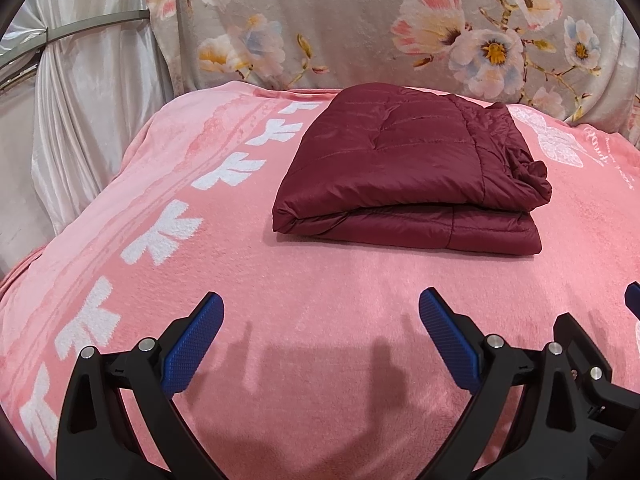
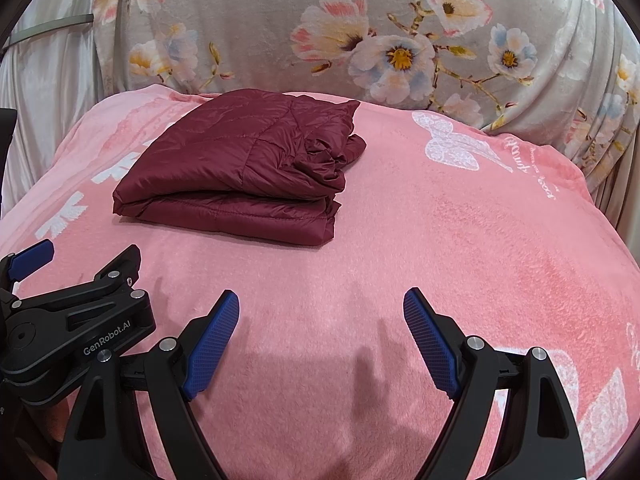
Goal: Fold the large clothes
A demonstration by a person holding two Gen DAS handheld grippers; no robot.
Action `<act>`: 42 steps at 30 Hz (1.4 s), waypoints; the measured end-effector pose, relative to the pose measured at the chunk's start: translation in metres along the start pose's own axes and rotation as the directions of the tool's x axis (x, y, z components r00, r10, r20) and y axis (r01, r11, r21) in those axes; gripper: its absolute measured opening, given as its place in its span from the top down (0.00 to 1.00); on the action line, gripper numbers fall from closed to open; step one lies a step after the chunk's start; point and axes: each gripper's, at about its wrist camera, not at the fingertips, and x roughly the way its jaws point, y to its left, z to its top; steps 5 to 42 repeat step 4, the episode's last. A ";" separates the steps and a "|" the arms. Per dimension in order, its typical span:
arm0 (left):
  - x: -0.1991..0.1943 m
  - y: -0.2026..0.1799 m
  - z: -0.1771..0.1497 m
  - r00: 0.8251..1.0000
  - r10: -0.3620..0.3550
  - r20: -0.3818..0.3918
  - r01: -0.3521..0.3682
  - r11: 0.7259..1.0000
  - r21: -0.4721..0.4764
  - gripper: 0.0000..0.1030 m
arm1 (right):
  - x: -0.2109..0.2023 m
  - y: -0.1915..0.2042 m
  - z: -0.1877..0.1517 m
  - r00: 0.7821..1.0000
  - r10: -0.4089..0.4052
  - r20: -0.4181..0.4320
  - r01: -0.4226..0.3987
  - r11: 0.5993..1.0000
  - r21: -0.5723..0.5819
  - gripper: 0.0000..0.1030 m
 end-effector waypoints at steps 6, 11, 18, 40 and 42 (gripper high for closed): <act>0.000 -0.001 -0.001 1.000 -0.004 0.000 0.004 1.000 0.000 0.07 | 0.004 -0.006 0.003 1.000 0.001 -0.017 -0.001 1.000 0.011 0.19; 0.000 -0.001 -0.001 1.000 -0.004 0.000 0.004 1.000 0.000 0.07 | 0.004 -0.006 0.003 1.000 0.001 -0.017 -0.001 1.000 0.011 0.19; 0.000 -0.001 -0.001 1.000 -0.004 0.000 0.004 1.000 0.000 0.07 | 0.004 -0.006 0.003 1.000 0.001 -0.017 -0.001 1.000 0.011 0.19; 0.000 -0.001 -0.001 1.000 -0.004 0.000 0.004 1.000 0.000 0.07 | 0.004 -0.006 0.003 1.000 0.001 -0.017 -0.001 1.000 0.011 0.19; 0.000 -0.001 -0.001 1.000 -0.004 0.000 0.004 1.000 0.000 0.07 | 0.004 -0.006 0.003 1.000 0.001 -0.017 -0.001 1.000 0.011 0.19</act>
